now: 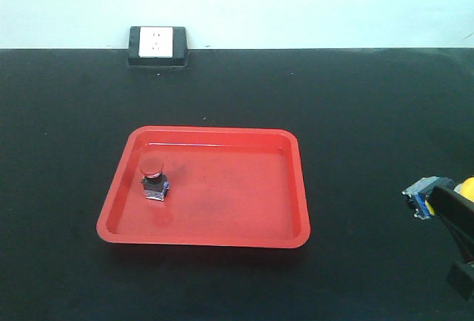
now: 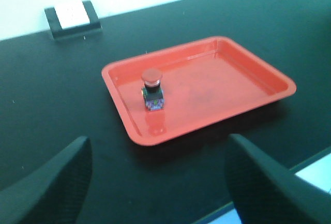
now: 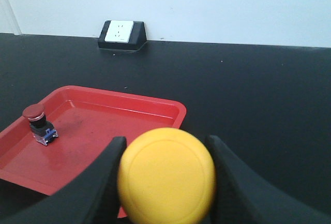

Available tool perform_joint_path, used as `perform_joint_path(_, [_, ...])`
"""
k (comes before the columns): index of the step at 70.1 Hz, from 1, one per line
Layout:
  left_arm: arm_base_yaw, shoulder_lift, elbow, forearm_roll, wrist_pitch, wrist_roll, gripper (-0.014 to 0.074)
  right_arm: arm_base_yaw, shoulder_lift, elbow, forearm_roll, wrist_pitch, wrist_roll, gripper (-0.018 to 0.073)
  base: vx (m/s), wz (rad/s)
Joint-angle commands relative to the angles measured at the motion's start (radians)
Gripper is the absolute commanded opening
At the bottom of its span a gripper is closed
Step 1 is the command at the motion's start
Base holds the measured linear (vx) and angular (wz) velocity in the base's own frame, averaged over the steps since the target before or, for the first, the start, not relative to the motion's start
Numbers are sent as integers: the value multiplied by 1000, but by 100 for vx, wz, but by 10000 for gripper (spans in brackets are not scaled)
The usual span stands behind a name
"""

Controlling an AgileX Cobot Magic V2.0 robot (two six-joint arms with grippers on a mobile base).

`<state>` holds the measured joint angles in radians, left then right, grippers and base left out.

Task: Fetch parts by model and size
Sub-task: 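Open the left gripper and raise it away from the tray, then lower the yellow-capped button into the tray with the right gripper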

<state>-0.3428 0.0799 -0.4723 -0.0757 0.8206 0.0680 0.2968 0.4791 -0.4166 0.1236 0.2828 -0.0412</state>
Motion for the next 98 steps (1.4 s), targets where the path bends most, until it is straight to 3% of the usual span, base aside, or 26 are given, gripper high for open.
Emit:
perform_joint_path(1, [-6, 16, -7, -7, -83, -8, 502, -1, 50, -64, 12, -76, -2, -6, 0, 0])
perform_joint_path(30, [-6, 15, -4, -7, -93, -8, 502, 3, 525, -435, 47, 71, -106, 5, 0, 0])
perform_joint_path(44, [-6, 15, -4, -7, -93, -8, 502, 122, 747, -606, 43, 102, -96, 5, 0, 0])
perform_joint_path(56, [-6, 15, -4, -7, -93, -8, 502, 143, 944, -733, 45, 137, -42, 8, 0, 0])
perform_joint_path(98, [-6, 15, -4, -7, -93, -8, 502, 137, 1314, -824, 16, 35, -31, 41, 0, 0])
